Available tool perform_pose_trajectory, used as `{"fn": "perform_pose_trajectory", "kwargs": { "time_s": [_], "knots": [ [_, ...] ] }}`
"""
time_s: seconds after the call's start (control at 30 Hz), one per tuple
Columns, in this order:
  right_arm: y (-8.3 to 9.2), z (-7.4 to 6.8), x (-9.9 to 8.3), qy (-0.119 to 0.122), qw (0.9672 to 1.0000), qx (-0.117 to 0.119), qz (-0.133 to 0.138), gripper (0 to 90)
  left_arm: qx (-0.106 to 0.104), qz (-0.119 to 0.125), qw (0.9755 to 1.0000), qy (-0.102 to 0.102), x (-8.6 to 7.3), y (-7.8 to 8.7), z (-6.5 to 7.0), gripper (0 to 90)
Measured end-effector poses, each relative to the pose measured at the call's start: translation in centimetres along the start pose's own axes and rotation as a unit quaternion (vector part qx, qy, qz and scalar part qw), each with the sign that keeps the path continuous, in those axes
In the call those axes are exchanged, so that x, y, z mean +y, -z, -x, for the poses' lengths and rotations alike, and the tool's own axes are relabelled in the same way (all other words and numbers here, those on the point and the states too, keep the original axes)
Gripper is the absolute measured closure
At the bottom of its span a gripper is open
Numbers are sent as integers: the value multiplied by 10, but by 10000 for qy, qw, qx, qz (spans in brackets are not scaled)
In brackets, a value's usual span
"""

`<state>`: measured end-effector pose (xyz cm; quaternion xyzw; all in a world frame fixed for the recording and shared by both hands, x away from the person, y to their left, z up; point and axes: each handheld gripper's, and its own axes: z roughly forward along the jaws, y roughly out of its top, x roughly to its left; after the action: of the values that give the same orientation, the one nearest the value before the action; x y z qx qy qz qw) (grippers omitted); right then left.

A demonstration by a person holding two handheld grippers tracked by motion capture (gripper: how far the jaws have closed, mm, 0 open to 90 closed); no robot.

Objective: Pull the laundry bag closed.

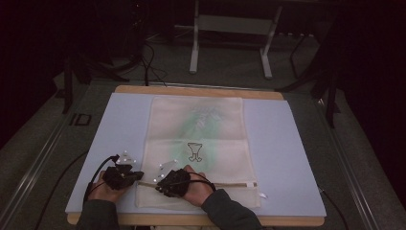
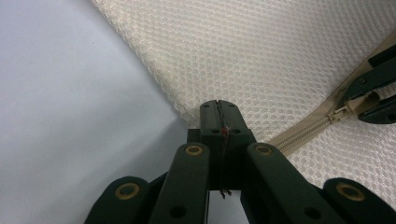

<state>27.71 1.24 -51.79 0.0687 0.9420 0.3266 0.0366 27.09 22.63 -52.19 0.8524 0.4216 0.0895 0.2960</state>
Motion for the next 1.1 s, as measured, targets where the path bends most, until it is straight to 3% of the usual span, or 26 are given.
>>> {"fn": "perform_pose_trajectory", "kwargs": {
  "time_s": [1.1],
  "knots": [
    [17, 5, -23, -124, 9999, 67, -25, 822, 17, 14, 10000, 21, 0, 0, 1, 899]
  ]
}}
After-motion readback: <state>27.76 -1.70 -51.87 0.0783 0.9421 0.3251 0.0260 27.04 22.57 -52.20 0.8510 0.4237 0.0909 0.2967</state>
